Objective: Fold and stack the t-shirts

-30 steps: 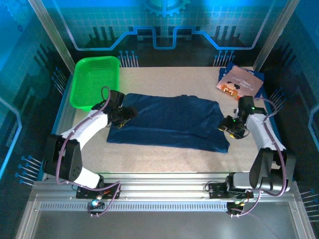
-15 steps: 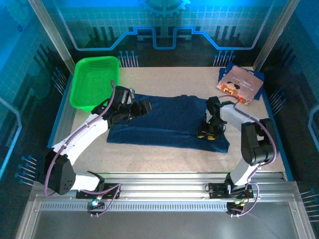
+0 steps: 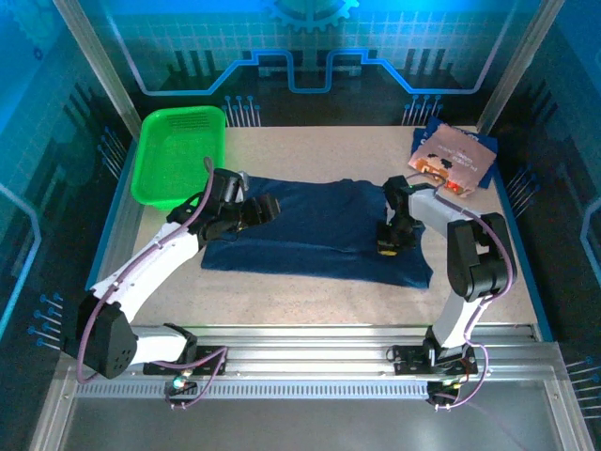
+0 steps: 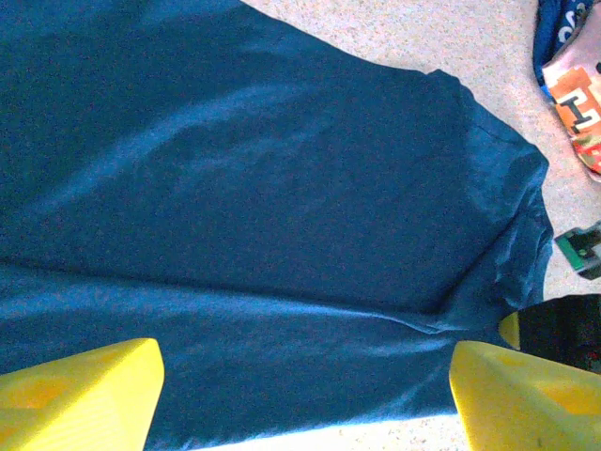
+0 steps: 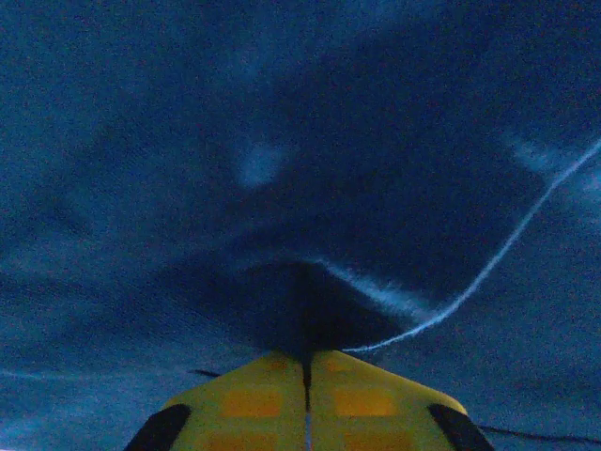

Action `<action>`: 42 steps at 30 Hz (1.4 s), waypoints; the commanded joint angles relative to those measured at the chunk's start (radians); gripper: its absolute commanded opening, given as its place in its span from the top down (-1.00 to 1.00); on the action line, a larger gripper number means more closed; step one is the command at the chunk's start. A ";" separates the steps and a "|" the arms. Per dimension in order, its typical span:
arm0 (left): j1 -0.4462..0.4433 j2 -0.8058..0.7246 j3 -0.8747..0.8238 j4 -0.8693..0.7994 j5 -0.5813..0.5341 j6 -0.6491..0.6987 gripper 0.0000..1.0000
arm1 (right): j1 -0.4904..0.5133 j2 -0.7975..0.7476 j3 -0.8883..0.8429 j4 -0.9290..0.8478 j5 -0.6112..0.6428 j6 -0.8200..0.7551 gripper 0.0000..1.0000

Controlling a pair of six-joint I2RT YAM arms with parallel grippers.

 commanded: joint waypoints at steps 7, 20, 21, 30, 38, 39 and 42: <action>-0.002 -0.017 -0.080 0.010 -0.012 0.000 -0.61 | 0.030 0.037 0.134 -0.022 -0.003 -0.015 1.00; -0.004 0.005 -0.215 0.026 -0.003 -0.051 -0.60 | 0.082 0.278 0.484 -0.100 0.024 -0.109 1.00; -0.004 0.005 -0.224 0.027 -0.004 -0.056 -0.60 | 0.085 0.296 0.508 -0.105 0.028 -0.116 1.00; -0.004 0.011 -0.297 0.024 -0.014 -0.084 -0.59 | 0.105 0.464 0.702 -0.146 0.025 -0.149 0.81; -0.002 0.014 -0.273 -0.055 -0.080 -0.115 -0.60 | 0.101 0.349 0.634 -0.102 0.036 -0.105 -0.03; -0.002 0.014 -0.269 -0.061 -0.086 -0.119 -0.61 | 0.100 0.299 0.592 -0.081 0.034 -0.101 -0.10; -0.003 0.019 -0.242 -0.069 -0.090 -0.124 -0.60 | 0.070 0.143 0.455 -0.050 0.029 -0.070 -0.28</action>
